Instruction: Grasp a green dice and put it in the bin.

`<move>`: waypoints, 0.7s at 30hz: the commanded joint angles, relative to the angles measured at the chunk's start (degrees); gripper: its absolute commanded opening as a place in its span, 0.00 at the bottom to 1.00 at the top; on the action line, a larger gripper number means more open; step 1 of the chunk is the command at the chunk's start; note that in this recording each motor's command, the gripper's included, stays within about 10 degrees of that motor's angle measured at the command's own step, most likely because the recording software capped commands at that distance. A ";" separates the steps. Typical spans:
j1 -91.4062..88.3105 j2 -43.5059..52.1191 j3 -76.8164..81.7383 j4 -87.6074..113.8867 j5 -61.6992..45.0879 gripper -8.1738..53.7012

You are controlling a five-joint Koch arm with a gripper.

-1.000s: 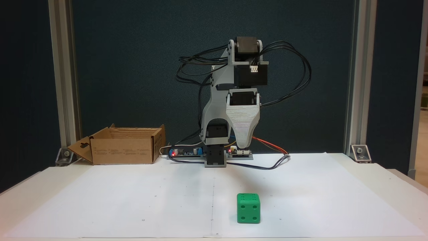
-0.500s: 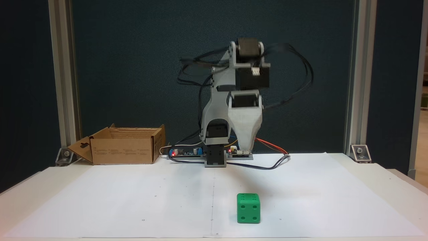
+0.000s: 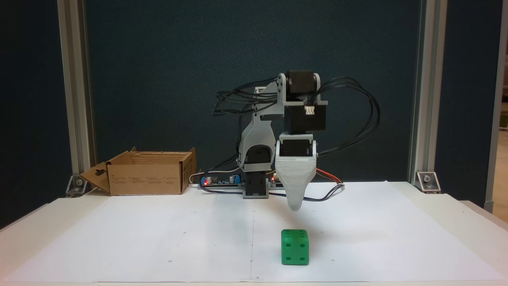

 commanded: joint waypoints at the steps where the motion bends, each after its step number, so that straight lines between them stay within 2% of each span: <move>1: -0.09 0.26 -3.78 0.44 2.55 0.85; 21: 0.00 -5.19 -5.36 0.00 2.55 0.84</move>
